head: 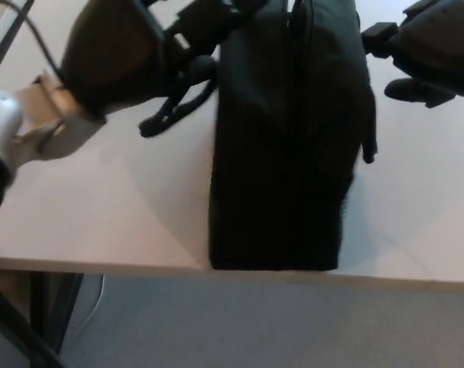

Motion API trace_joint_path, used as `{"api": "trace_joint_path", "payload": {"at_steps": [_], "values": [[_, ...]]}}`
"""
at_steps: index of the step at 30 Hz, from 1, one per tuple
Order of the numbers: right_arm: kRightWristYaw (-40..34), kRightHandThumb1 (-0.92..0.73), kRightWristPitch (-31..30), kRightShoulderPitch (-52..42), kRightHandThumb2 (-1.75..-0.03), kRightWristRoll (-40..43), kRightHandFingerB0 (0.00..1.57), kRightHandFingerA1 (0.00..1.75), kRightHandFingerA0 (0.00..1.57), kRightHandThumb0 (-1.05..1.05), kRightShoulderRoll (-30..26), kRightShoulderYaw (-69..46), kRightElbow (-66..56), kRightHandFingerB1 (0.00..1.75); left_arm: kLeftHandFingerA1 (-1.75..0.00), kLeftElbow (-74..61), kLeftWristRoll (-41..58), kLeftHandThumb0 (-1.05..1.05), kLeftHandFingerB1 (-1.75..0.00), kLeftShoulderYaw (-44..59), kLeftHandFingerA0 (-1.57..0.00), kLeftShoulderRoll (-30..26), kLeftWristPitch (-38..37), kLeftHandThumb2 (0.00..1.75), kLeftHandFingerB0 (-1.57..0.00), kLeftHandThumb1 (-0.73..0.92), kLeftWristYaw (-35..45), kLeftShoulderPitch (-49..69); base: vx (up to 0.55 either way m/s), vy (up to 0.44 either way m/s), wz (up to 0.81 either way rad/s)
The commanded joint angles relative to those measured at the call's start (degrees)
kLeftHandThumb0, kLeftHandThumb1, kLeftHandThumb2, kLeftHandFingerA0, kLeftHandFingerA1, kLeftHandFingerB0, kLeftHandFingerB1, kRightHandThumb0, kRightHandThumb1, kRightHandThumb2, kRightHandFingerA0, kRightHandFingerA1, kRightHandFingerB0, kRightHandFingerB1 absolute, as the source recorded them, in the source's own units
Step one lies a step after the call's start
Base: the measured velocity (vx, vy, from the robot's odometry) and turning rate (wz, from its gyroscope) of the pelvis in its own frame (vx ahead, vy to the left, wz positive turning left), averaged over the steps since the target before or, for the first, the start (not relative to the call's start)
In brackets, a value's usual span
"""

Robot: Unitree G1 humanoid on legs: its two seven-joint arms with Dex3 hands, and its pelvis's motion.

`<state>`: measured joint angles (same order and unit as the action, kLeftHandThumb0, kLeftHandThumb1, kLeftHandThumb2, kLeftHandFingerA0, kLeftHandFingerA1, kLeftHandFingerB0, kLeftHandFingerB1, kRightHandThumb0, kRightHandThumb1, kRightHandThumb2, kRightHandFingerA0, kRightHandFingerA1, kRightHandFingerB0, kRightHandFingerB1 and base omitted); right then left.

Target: A lunch bag is kept on the middle of the desk and the robot uses both its hands to grab the opening of the bag from the left and right and moves its hands away from each other to spread the bag open

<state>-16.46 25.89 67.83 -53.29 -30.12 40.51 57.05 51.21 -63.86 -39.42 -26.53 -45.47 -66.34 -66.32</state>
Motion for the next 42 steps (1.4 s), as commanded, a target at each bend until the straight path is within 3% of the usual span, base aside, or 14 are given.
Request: {"api": "trace_joint_path", "payload": {"at_steps": [1, 2, 3, 4, 8, 18, 19, 23, 24, 27, 28, 31, 32, 42], "values": [[6.55, -0.64, -3.66, 1.58, -1.01, -2.19, 0.29, 0.53, 0.37, -0.62, -0.98, 0.22, -2.62, 0.47, -0.36, -1.71, -4.61, -0.16, -0.19, -1.8, -0.18, 2.41, 3.07, 0.66, -0.01, 0.49, -8.21, -3.56, 0.0, 0.0, 0.0], [7.62, -0.64, -4.44, 1.23, -1.01, -1.03, 0.29, 0.53, 0.37, -0.62, -0.53, -0.72, -3.01, 0.47, -0.36, -1.52, -4.81, -0.16, -0.19, -2.05, -0.18, 2.5, 2.93, 0.66, -0.01, 0.49, -8.86, -3.73, 0.0, 0.0, 0.0], [7.26, -0.6, -4.85, 0.76, -0.99, 0.6, 0.31, 0.59, 0.51, -0.6, 0.43, -2.02, -2.38, 0.48, -0.36, -1.48, -4.86, -0.13, -0.19, -2.24, -0.19, 2.51, 2.74, 0.65, -0.02, 0.49, -9.32, -3.6, 0.0, 0.0, 0.0], [7.49, -0.72, -5.13, 0.72, -0.63, 1.47, 0.55, 0.41, 0.63, -0.55, 1.27, -2.83, -1.61, 0.38, -0.35, -1.26, -4.77, -0.11, -0.2, -2.51, -0.18, 2.61, 2.29, 0.64, -0.03, 0.49, -9.73, -3.5, 0.0, 0.0, 0.0], [0.12, -0.58, -2.69, 1.77, -0.58, -0.44, 0.74, 0.46, 0.81, -0.37, 2.72, -2.62, 1.79, 0.44, -0.37, -1.31, -3.78, -0.11, -0.2, -2.86, -0.18, 2.5, 0.1, 0.66, -0.01, 0.47, -9.18, -2.64, 0.0, 0.0, 0.0], [4.41, -0.57, -1.79, 3.25, -0.58, 2.75, 0.69, 0.47, 0.8, -0.39, 2.16, -7.21, 0.4, 0.43, -0.34, 0.36, -5.98, -0.13, -0.19, -5.41, -0.22, 2.16, 3.93, 0.61, -0.07, 0.51, -12.2, 0.84, 0.0, 0.0, 0.0], [3.62, -0.55, -1.44, 2.89, -0.58, 2.88, 0.76, 0.55, 0.88, -0.38, 1.93, -7.58, 0.35, 0.46, -0.49, 0.2, -5.75, -0.09, -0.46, -5.47, -0.14, 2.05, 3.7, 0.83, -0.02, 0.35, -12.05, 1.36, 0.0, 0.0, 0.0], [2.6, -0.54, -1.34, 1.97, -0.57, 2.82, 0.73, 0.51, 0.87, -0.38, 1.22, -8.36, -0.1, 0.45, -0.49, -0.34, -5.47, -0.09, -0.47, -5.56, -0.14, 1.69, 3.54, 0.85, -0.08, 0.37, -11.1, 2.71, 0.0, 0.0, 0.0], [2.97, -0.54, -1.58, 1.9, -0.57, 2.81, 0.71, 0.49, 0.85, -0.39, 1.21, -8.46, -0.36, 0.44, -0.33, -0.58, -5.35, -0.11, -0.32, -5.48, -0.29, 1.49, 3.38, 0.58, -0.2, 0.55, -10.98, 3.06, 0.0, 0.0, 0.0], [4.34, -0.54, -1.89, 1.54, -0.57, 3.83, 0.7, 0.46, 0.8, -0.38, 1.17, -9.41, -0.13, 0.43, -0.31, -1.36, -6.0, -0.08, -0.33, -5.68, -0.28, 0.64, 3.7, 0.56, -0.27, 0.53, -11.24, 3.7, 0.0, 0.0, 0.0], [4.5, -0.52, -1.98, 1.41, -0.57, 3.83, 0.67, 0.46, 0.78, -0.41, 1.13, -9.58, -0.15, 0.42, -0.49, -1.61, -5.9, -0.04, -0.5, -5.58, -0.13, 0.17, 3.32, 0.85, -0.15, 0.35, -11.05, 3.79, 0.0, 0.0, 0.0], [4.95, -0.53, -1.63, 1.18, -0.57, 3.75, 0.67, 0.46, 0.77, -0.41, 1.04, -10.04, -0.18, 0.42, -0.51, -1.76, -5.4, -0.02, -0.46, -5.2, -0.18, -0.38, 2.15, 0.87, -0.05, 0.36, -11.22, 3.68, 0.0, 0.0, 0.0], [4.95, -0.53, -1.43, 1.0, -0.58, 3.7, 0.67, 0.46, 0.78, -0.41, 0.93, -10.2, -0.4, 0.43, -0.32, -1.82, -5.17, -0.06, -0.29, -5.0, -0.28, -0.5, 1.99, 0.56, -0.15, 0.55, -10.99, 3.55, 0.0, 0.0, 0.0], [3.3, -0.55, -1.92, 1.24, -0.57, 2.58, 0.69, 0.45, 0.79, -0.39, 1.06, -10.09, -0.52, 0.42, -0.32, -4.28, -4.44, -0.07, -0.32, -4.22, -0.3, -2.48, 1.2, 0.57, -0.23, 0.55, -8.22, 4.22, 0.0, 0.0, 0.0]]}}
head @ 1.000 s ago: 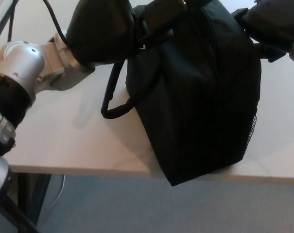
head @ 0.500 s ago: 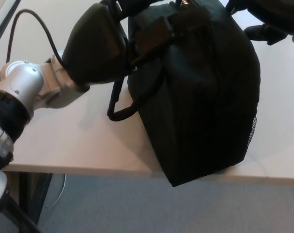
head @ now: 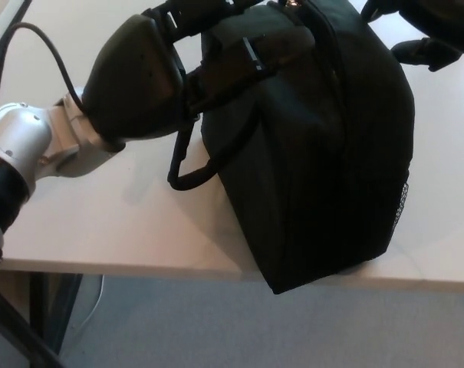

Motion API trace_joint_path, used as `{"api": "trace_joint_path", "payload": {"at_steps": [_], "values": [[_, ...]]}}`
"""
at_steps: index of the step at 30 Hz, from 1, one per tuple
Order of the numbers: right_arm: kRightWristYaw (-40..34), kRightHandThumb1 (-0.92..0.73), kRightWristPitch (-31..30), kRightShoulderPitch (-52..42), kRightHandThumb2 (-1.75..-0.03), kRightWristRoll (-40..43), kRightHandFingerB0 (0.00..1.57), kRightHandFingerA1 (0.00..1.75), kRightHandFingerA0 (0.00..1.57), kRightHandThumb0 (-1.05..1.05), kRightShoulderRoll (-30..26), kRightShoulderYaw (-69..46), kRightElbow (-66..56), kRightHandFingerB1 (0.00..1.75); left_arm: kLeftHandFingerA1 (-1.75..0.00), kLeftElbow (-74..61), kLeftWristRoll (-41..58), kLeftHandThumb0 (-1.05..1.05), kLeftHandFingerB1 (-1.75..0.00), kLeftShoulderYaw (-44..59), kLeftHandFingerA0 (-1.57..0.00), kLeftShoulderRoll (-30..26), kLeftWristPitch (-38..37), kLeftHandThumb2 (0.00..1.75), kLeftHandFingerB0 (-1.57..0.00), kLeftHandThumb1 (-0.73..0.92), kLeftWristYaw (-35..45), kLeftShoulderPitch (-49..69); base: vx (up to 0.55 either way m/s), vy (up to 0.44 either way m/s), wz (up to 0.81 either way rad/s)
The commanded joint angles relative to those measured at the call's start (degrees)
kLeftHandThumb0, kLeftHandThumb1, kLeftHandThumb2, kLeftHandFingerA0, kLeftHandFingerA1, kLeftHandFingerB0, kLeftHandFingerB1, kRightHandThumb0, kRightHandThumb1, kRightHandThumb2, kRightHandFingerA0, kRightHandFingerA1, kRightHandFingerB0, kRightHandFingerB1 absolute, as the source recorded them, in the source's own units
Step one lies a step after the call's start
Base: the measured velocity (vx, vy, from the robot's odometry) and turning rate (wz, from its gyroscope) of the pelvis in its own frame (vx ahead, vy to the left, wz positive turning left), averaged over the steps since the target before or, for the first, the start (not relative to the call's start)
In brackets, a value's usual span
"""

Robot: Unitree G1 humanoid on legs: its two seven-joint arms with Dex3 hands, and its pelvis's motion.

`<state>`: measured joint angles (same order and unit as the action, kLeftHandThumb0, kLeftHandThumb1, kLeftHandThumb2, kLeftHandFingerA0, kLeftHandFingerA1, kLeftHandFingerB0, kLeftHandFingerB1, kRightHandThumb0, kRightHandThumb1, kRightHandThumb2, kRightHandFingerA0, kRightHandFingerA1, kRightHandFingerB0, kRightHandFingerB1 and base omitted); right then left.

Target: A lunch bag is kept on the middle of the desk and the robot uses both its hands to grab the opening of the bag from the left and right and moves its hands away from each other to spread the bag open

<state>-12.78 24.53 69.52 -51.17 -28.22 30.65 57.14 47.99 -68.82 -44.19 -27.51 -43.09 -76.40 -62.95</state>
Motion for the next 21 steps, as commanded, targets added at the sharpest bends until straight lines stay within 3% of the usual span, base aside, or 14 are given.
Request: {"api": "trace_joint_path", "payload": {"at_steps": [1, 4, 5, 7, 8, 9, 10, 11, 12, 14, 18, 19, 21], "values": [[-0.49, -0.53, -0.86, -0.47, -0.57, 0.53, 0.69, 0.46, 0.81, -0.39, -0.73, -0.36, -0.76, 0.42, -0.31, -1.22, 0.71, -0.08, -0.32, 0.63, -0.3, -1.66, -1.4, 0.57, -0.24, 0.55, 2.04, 1.23, 0.0, 0.0, 0.0], [-0.21, -0.53, -1.28, -0.54, -0.57, 0.72, 0.69, 0.46, 0.81, -0.39, -0.68, -0.57, -1.15, 0.42, -0.32, -1.27, 0.67, -0.08, -0.32, 0.71, -0.31, -1.59, -1.44, 0.57, -0.24, 0.54, 1.83, 1.6, 0.0, 0.0, 0.0], [-0.54, -0.52, -1.22, -0.87, -0.56, 0.91, 0.68, 0.46, 0.79, -0.39, -0.67, -0.8, -1.77, 0.42, -0.52, -1.59, 0.73, -0.06, -0.52, 0.79, -0.22, -1.48, -0.95, 0.86, -0.21, 0.35, 2.03, 2.36, 0.0, 0.0, 0.0], [-2.21, -0.47, -1.48, -1.23, -0.58, 0.21, 0.64, 0.47, 0.74, -0.45, -0.85, -0.72, -2.91, 0.43, -0.53, -1.65, 0.37, -0.07, -0.52, 0.73, -0.22, -0.96, 0.14, 0.84, -0.21, 0.33, 1.51, 3.45, 0.0, 0.0, 0.0], [-2.43, -0.49, -2.02, -1.26, -0.57, 0.34, 0.57, 0.44, 0.66, -0.46, -0.7, -0.99, -3.22, 0.4, -0.34, -1.58, 0.42, -0.07, -0.33, 0.72, -0.38, -0.66, 0.08, 0.56, -0.35, 0.53, 1.29, 3.71, 0.0, 0.0, 0.0], [-2.53, -0.49, -2.26, -1.27, -0.57, 0.41, 0.57, 0.44, 0.66, -0.46, -0.64, -1.1, -3.37, 0.4, -0.34, -1.57, 0.43, -0.07, -0.33, 0.74, -0.38, -0.53, 0.06, 0.56, -0.35, 0.53, 1.21, 3.83, 0.0, 0.0, 0.0], [-2.71, -0.49, -1.34, -1.18, -0.55, 1.41, 0.53, 0.42, 0.63, -0.4, -0.52, -1.73, -3.01, 0.38, -0.53, -1.61, 0.09, -0.05, -0.53, 0.68, -0.22, -0.34, 0.8, 0.87, -0.25, 0.35, 1.11, 4.06, 0.0, 0.0, 0.0], [-3.6, -0.42, -0.93, -1.26, -0.67, 1.44, 0.29, 0.45, 0.41, -0.47, -0.63, -1.94, -3.09, 0.39, -0.53, -1.45, 0.19, -0.07, -0.51, 0.68, -0.23, 0.18, 0.83, 0.88, -0.18, 0.36, 0.7, 4.43, 0.0, 0.0, 0.0], [-4.92, -0.42, -0.42, -1.35, -0.67, 1.28, 0.29, 0.45, 0.41, -0.47, -0.8, -2.17, -3.22, 0.39, -0.53, -1.19, 0.41, -0.07, -0.51, 0.65, -0.23, 0.93, 0.76, 0.88, -0.18, 0.36, 0.1, 4.92, 0.0, 0.0, 0.0], [-9.07, -0.39, 2.09, -1.75, -0.62, 1.11, 0.23, 0.4, 0.31, -0.43, -1.97, -3.13, -4.66, 0.35, -0.54, -1.72, 0.76, -0.08, -0.49, 0.87, -0.24, 1.73, 0.86, 0.86, -0.12, 0.36, 0.4, 5.86, 0.0, 0.0, 0.0], [-15.59, -0.38, 11.07, -0.77, -0.61, -0.54, 0.2, 0.39, 0.31, -0.42, -4.46, -2.08, -3.07, 0.34, -0.54, -2.14, -0.23, -0.09, -0.5, 0.43, -0.25, 2.35, 1.02, 0.85, -0.13, 0.35, -0.98, 6.66, 0.0, 0.0, 0.0], [-19.9, -0.3, 15.87, 0.53, -0.87, -3.69, 0.09, 0.51, 0.1, -0.24, -6.83, 0.51, -1.39, 0.51, -0.54, -2.22, -0.96, -0.11, -0.5, -0.07, -0.24, 2.3, 1.06, 0.86, -0.15, 0.35, -2.08, 7.04, 0.0, 0.0, 0.0], [-25.82, -0.31, 19.97, 2.61, -0.87, -9.89, 0.09, 0.51, 0.09, -0.25, -10.37, 5.48, -0.15, 0.51, -0.54, -1.92, -1.27, -0.11, -0.5, -0.43, -0.25, 1.69, 0.36, 0.86, -0.14, 0.36, -2.58, 7.39, 0.0, 0.0, 0.0]]}}
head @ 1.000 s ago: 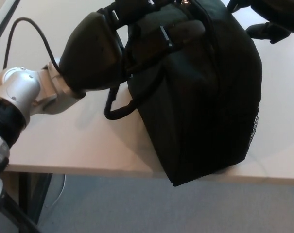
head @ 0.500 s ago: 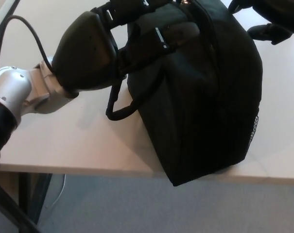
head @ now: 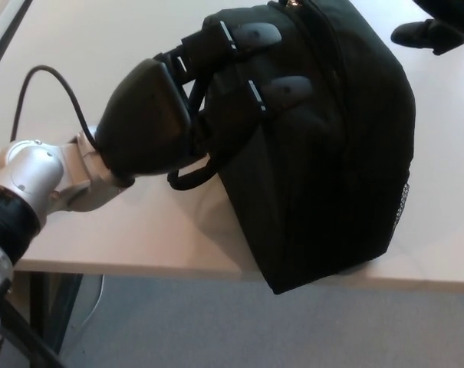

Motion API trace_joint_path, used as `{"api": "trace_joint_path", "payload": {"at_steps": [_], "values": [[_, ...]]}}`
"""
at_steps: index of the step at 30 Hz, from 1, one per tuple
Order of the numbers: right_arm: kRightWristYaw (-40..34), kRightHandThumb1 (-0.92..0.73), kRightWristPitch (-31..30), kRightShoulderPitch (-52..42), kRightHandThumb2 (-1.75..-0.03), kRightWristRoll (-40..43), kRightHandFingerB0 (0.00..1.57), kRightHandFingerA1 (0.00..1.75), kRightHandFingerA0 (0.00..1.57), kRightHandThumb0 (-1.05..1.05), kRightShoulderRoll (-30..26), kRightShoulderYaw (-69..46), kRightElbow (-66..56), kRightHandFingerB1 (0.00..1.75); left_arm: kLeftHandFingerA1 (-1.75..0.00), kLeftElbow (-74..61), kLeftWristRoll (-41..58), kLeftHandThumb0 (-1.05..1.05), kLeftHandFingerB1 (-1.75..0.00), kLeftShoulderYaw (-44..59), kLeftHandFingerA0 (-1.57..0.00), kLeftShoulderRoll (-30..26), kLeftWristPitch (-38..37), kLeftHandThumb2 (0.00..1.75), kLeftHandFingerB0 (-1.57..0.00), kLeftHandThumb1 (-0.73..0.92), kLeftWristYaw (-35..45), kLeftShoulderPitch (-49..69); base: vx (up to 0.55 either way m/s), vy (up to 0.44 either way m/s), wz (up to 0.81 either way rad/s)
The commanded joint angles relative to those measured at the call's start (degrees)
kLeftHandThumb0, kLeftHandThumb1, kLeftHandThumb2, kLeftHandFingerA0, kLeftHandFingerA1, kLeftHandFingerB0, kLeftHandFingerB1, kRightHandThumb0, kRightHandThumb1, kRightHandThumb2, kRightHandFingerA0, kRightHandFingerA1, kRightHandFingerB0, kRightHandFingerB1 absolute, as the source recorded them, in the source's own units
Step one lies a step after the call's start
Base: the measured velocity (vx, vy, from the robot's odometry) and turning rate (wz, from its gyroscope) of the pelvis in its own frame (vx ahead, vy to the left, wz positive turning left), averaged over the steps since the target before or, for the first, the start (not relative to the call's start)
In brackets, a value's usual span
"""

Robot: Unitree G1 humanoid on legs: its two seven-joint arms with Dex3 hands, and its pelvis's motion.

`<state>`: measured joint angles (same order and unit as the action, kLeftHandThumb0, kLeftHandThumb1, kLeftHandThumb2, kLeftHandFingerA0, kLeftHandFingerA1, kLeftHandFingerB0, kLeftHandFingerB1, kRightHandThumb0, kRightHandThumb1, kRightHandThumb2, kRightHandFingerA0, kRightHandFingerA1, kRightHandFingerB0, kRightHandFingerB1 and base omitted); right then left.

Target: A lunch bag is kept on the middle of the desk and the robot uses both its hands to grab the opening of the bag from the left and right and moves its hands away from each other to spread the bag open

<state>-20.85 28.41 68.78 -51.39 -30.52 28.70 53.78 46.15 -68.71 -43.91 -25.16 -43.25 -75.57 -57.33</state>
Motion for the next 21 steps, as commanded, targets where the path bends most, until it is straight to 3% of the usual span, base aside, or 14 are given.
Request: {"api": "trace_joint_path", "payload": {"at_steps": [1, 3, 4, 10, 11, 12, 13, 14, 15, 17, 18, 21], "values": [[-19.22, -0.29, 16.43, 3.75, -0.86, -10.75, 0.1, 0.51, 0.1, -0.25, -8.69, 8.69, 3.45, 0.51, -0.54, 0.12, -1.54, -0.11, -0.5, -0.87, -0.24, -0.81, 0.5, 0.86, -0.13, 0.36, -3.53, 1.78, 0.0, 0.0, 0.0], [-21.63, -0.28, 16.03, 4.06, -0.86, -12.82, 0.09, 0.5, 0.08, -0.26, -9.84, 10.9, 3.63, 0.51, -0.53, 0.34, -1.84, -0.09, -0.49, -1.1, -0.23, -0.95, 0.82, 0.87, -0.1, 0.37, -3.93, 1.95, 0.0, 0.0, 0.0], [-23.35, -0.4, 15.68, 4.53, -0.66, -14.03, 0.18, 0.37, 0.23, -0.54, -10.27, 12.23, 3.81, 0.38, -0.53, 0.55, -1.78, -0.09, -0.49, -1.01, -0.23, -1.39, 0.64, 0.87, -0.1, 0.37, -4.01, 1.81, 0.0, 0.0, 0.0], [-24.24, -0.41, 16.67, 4.01, -0.67, -13.55, 0.17, 0.38, 0.23, -0.53, -12.1, 14.17, 3.77, 0.37, -0.55, 2.14, -1.46, -0.05, -0.5, -0.86, -0.27, -1.2, 0.31, 0.88, -0.13, 0.37, -5.09, 1.5, 0.0, 0.0, 0.0], [-24.41, -0.41, 16.65, 3.95, -0.67, -13.48, 0.17, 0.38, 0.24, -0.53, -12.17, 14.39, 3.81, 0.36, -0.36, 2.17, -1.41, -0.06, -0.32, -0.84, -0.39, -1.17, 0.26, 0.59, -0.26, 0.56, -5.11, 1.47, 0.0, 0.0, 0.0], [-25.41, -0.41, 16.32, 3.78, -0.67, -13.74, 0.18, 0.39, 0.27, -0.53, -12.02, 14.87, 3.84, 0.37, -0.55, 2.4, -1.36, -0.05, -0.5, -0.9, -0.27, -1.05, 0.11, 0.88, -0.16, 0.36, -5.06, 1.4, 0.0, 0.0, 0.0], [-26.59, -0.41, 15.91, 3.59, -0.67, -14.12, 0.18, 0.39, 0.27, -0.53, -11.79, 15.35, 3.86, 0.37, -0.55, 2.67, -1.32, -0.05, -0.5, -0.99, -0.27, -0.92, -0.05, 0.88, -0.16, 0.36, -5.0, 1.33, 0.0, 0.0, 0.0], [-28.28, -0.41, 15.39, 3.62, -0.66, -14.92, 0.19, 0.39, 0.29, -0.51, -11.35, 16.29, 4.31, 0.37, -0.35, 2.96, -1.54, -0.05, -0.32, -1.11, -0.4, -0.64, 0.27, 0.57, -0.29, 0.54, -5.67, 1.2, 0.0, 0.0, 0.0], [-30.09, -0.4, 15.21, 3.71, -0.66, -15.71, 0.19, 0.39, 0.3, -0.51, -11.01, 17.18, 4.59, 0.36, -0.54, 2.82, -1.54, -0.04, -0.51, -1.11, -0.25, -0.73, 0.49, 0.87, -0.16, 0.36, -5.12, 1.25, 0.0, 0.0, 0.0], [-31.36, -0.41, 15.14, 3.84, -0.66, -16.31, 0.19, 0.39, 0.28, -0.51, -10.66, 18.17, 5.02, 0.36, -0.54, 2.71, -1.62, -0.04, -0.5, -1.21, -0.25, -0.8, 0.66, 0.88, -0.16, 0.36, -4.59, 1.29, 0.0, 0.0, 0.0], [-31.54, -0.41, 14.97, 3.78, -0.67, -16.38, 0.17, 0.38, 0.26, -0.52, -10.32, 18.47, 5.29, 0.37, -0.36, 2.77, -1.65, -0.03, -0.33, -1.29, -0.39, -0.65, 0.76, 0.59, -0.27, 0.53, -4.53, 1.33, 0.0, 0.0, 0.0], [-31.54, -0.41, 15.04, 4.56, -0.66, -16.44, 0.16, 0.38, 0.24, -0.49, -9.56, 19.37, 5.91, 0.37, -0.37, 3.12, -1.82, -0.03, -0.34, -1.52, -0.38, -0.32, 1.04, 0.61, -0.26, 0.54, -4.9, 1.23, 0.0, 0.0, 0.0]]}}
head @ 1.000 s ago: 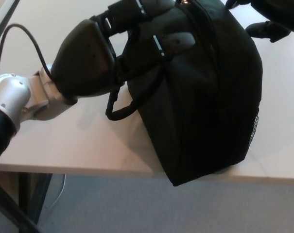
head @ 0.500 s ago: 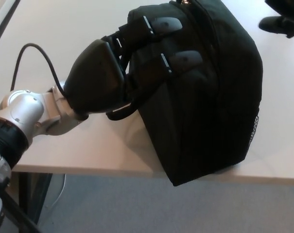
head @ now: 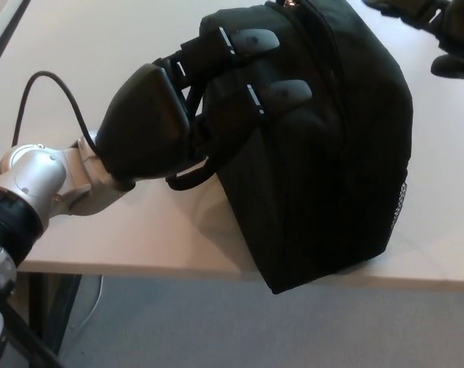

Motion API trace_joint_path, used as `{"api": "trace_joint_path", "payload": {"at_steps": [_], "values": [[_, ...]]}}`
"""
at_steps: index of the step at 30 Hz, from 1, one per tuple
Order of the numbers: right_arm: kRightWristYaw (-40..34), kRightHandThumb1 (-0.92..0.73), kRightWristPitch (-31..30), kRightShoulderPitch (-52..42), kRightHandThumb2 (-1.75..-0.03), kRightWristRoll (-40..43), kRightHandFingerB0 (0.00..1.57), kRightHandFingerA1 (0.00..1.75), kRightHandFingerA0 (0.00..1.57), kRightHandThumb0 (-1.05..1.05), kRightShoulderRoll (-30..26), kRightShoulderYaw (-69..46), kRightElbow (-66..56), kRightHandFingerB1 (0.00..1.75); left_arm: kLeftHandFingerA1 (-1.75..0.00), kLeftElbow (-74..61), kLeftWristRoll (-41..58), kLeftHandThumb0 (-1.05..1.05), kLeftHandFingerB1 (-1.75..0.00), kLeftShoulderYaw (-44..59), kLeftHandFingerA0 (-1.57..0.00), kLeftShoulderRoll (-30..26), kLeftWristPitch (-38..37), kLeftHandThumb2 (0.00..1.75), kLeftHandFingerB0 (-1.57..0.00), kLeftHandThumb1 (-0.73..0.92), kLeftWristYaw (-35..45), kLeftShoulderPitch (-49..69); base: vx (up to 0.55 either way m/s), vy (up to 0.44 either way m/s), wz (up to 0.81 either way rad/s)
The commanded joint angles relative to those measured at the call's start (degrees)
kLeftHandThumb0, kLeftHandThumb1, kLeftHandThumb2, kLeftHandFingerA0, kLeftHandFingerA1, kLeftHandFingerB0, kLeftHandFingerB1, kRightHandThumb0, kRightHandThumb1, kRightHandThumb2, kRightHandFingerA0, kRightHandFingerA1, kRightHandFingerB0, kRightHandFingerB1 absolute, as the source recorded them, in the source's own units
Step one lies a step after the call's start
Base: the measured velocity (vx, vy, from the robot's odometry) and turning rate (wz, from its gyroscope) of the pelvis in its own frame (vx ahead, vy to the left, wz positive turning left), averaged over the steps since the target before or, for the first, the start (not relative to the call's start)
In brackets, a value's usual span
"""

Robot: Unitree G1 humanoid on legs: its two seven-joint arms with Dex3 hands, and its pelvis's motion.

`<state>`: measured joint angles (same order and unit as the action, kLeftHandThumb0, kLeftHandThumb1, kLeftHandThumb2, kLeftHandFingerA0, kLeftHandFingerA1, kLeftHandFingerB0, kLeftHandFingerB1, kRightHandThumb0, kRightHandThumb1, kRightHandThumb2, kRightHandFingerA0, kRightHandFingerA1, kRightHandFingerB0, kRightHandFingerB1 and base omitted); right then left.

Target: A lunch bag is kept on the middle of the desk and the robot uses both its hands to grab the opening of the bag from the left and right and moves its hands away from each other to spread the bag open

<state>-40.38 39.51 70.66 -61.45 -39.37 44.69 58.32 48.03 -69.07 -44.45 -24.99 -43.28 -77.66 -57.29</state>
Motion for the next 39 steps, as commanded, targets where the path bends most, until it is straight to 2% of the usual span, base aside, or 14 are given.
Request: {"api": "trace_joint_path", "payload": {"at_steps": [1, 2, 3, 6, 11, 12, 16, 17, 23, 28, 30, 31, 32, 39], "values": [[-11.79, -0.41, 4.31, 3.45, -0.66, -6.01, 0.17, 0.37, 0.23, -0.49, -0.61, 3.24, 1.44, 0.37, -0.55, 1.62, -1.56, -0.05, -0.5, -1.15, -0.28, -0.26, 1.15, 0.89, -0.14, 0.37, -3.08, 1.05, 0.0, 0.0, 0.0], [-11.72, -0.41, 4.59, 3.85, -0.66, -5.51, 0.17, 0.37, 0.23, -0.49, -0.51, 2.96, 1.59, 0.37, -0.55, 1.82, -1.69, -0.05, -0.5, -1.29, -0.28, -0.12, 1.33, 0.89, -0.14, 0.37, -3.16, 0.98, 0.0, 0.0, 0.0], [-11.91, -0.41, 4.6, 4.05, -0.66, -5.36, 0.17, 0.38, 0.25, -0.5, -0.55, 2.87, 1.62, 0.37, -0.37, 1.86, -1.82, -0.08, -0.34, -1.38, -0.44, -0.06, 1.53, 0.6, -0.25, 0.54, -3.22, 0.95, 0.0, 0.0, 0.0], [-12.92, -0.41, 4.59, 5.72, -0.66, -6.55, 0.2, 0.39, 0.28, -0.49, -1.63, 3.38, 1.23, 0.37, -0.38, 2.0, -2.32, -0.12, -0.33, -1.99, -0.49, -0.03, 1.78, 0.6, -0.27, 0.55, -4.09, 0.96, 0.0, 0.0, 0.0], [-13.81, -0.42, 6.26, 7.62, -0.68, -8.17, 0.21, 0.41, 0.31, -0.48, -3.44, 4.61, 0.95, 0.39, -0.37, 2.4, -2.49, -0.14, -0.34, -3.1, -0.48, -0.5, 1.71, 0.6, -0.27, 0.54, -4.23, 1.5, 0.0, 0.0, 0.0], [-15.13, -0.49, 6.73, 8.01, -0.55, -8.64, 0.29, 0.34, 0.4, -0.39, -4.25, 4.77, 0.5, 0.31, -0.38, 2.97, -2.74, -0.13, -0.34, -3.47, -0.51, -0.15, 2.12, 0.59, -0.29, 0.54, -5.47, 1.99, 0.0, 0.0, 0.0], [-16.82, -0.48, 7.52, 8.61, -0.55, -8.97, 0.28, 0.33, 0.38, -0.4, -5.18, 4.64, 0.18, 0.3, -0.37, 3.65, -2.55, -0.1, -0.33, -4.12, -0.49, -0.07, 1.73, 0.58, -0.26, 0.55, -4.79, 2.8, 0.0, 0.0, 0.0], [-17.04, -0.41, 7.38, 8.85, -0.65, -8.97, 0.24, 0.4, 0.32, -0.47, -5.02, 4.46, 0.3, 0.37, -0.36, 3.97, -2.68, -0.09, -0.32, -4.56, -0.5, -0.19, 1.11, 0.57, -0.25, 0.55, -5.34, 3.05, 0.0, 0.0, 0.0], [-15.8, -0.44, 7.49, 9.57, -0.7, -8.17, 0.25, 0.42, 0.33, -0.49, -4.5, 2.96, -0.16, 0.4, -0.36, 5.19, -2.23, -0.06, -0.32, -5.69, -0.48, 0.92, 0.32, 0.56, -0.24, 0.54, -6.24, 3.33, 0.0, 0.0, 0.0], [-16.98, -0.41, 7.11, 8.94, -0.68, -8.92, 0.28, 0.41, 0.32, -0.5, -3.22, 3.2, -0.07, 0.4, -0.36, 5.8, -2.0, -0.05, -0.31, -6.13, -0.47, 1.47, 0.22, 0.56, -0.23, 0.55, -6.09, 3.2, 0.0, 0.0, 0.0], [-16.16, -0.41, 7.43, 8.6, -0.67, -8.61, 0.24, 0.42, 0.35, -0.52, -2.91, 3.13, -0.17, 0.38, -0.36, 6.2, -1.92, -0.04, -0.32, -6.42, -0.47, 1.72, -0.59, 0.56, -0.23, 0.54, -6.57, 3.07, 0.0, 0.0, 0.0], [-14.14, -0.43, 7.44, 8.42, -0.69, -8.91, 0.19, 0.4, 0.28, -0.5, -2.63, 3.63, -0.64, 0.38, -0.36, 5.92, -2.1, -0.06, -0.32, -6.55, -0.47, 1.65, 0.09, 0.58, -0.23, 0.56, -6.65, 3.34, 0.0, 0.0, 0.0], [-14.05, -0.43, 7.47, 8.38, -0.69, -9.03, 0.18, 0.41, 0.29, -0.5, -2.45, 3.78, -0.67, 0.37, -0.36, 5.91, -2.12, -0.05, -0.33, -6.63, -0.47, 1.61, 0.17, 0.58, -0.24, 0.56, -6.79, 3.36, 0.0, 0.0, 0.0], [-16.86, -0.46, 5.57, 8.37, -0.7, -10.84, 0.23, 0.4, 0.29, -0.49, 0.27, 5.32, -0.88, 0.38, -0.37, 6.65, -2.52, -0.1, -0.33, -7.45, -0.5, 2.11, 1.19, 0.59, -0.29, 0.56, -8.04, 3.13, 0.0, 0.0, 0.0]]}}
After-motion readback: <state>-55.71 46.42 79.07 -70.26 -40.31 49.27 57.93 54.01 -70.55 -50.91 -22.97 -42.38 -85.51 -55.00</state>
